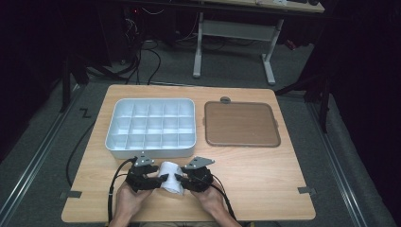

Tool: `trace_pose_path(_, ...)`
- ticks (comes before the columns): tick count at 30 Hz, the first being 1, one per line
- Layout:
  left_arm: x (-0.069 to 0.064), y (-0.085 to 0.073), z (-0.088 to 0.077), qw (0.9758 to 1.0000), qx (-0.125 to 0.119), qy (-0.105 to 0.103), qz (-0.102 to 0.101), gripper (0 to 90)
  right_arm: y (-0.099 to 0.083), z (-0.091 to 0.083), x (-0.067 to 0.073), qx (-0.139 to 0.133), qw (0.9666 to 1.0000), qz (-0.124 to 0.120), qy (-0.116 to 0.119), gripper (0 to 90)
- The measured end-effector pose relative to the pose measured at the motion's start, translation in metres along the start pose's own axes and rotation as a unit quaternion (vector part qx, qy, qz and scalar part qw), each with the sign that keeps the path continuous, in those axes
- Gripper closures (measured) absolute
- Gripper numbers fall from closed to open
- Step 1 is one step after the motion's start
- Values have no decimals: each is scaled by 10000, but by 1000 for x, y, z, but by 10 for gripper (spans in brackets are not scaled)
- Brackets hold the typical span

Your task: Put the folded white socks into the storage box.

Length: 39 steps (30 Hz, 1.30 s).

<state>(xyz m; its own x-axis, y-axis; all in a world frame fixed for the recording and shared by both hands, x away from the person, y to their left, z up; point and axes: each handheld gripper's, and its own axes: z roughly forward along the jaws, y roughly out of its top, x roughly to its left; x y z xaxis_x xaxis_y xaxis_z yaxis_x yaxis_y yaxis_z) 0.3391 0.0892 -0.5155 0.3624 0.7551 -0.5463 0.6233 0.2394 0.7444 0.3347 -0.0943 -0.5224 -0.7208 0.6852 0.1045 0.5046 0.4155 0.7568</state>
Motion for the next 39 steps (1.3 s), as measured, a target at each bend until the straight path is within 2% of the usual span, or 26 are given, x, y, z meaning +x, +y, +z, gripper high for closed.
trace_pose_path(4, -6, 6, 0, 9998, -125, -39, -143, 366, 0, -10, -1, -141, 9999, 72, -4, 597)
trace_pose_path(8, -12, 11, 3, 9996, -158, -69, -217, 322, -3, -26, -5, -286, 9995, 131, -70, 590)
trace_pose_path(10, -12, 12, 7, 9996, -118, -10, -253, 298, -6, -34, -10, -348, 9992, 160, -139, 590)
trace_pose_path(14, -9, 13, 13, 9992, -56, 71, -381, 265, -17, -49, -25, -370, 9981, 295, -404, 586)
trace_pose_path(19, -8, 8, 20, 9993, 32, 197, -316, 261, -32, -67, -44, -341, 9953, 461, -780, 574)
trace_pose_path(21, -5, 7, 24, 9990, 56, 220, -384, 259, -39, -73, -53, -333, 9938, 551, -911, 565)
trace_pose_path(26, 0, 3, 28, 9988, 107, 306, -376, 262, -58, -88, -75, -212, 9877, 809, -1321, 552)
trace_pose_path(29, 3, 2, 30, 9982, 92, 263, -537, 273, -69, -97, -88, -149, 9828, 927, -1590, 542)
trace_pose_path(33, 3, 0, 28, 9982, 48, 197, -559, 343, -81, -109, -104, -96, 9753, 1079, -1925, 525)
trace_pose_path(39, 3, -2, 25, 9983, 14, 103, -566, 420, -96, -119, -120, 31, 9657, 1295, -2250, 504)
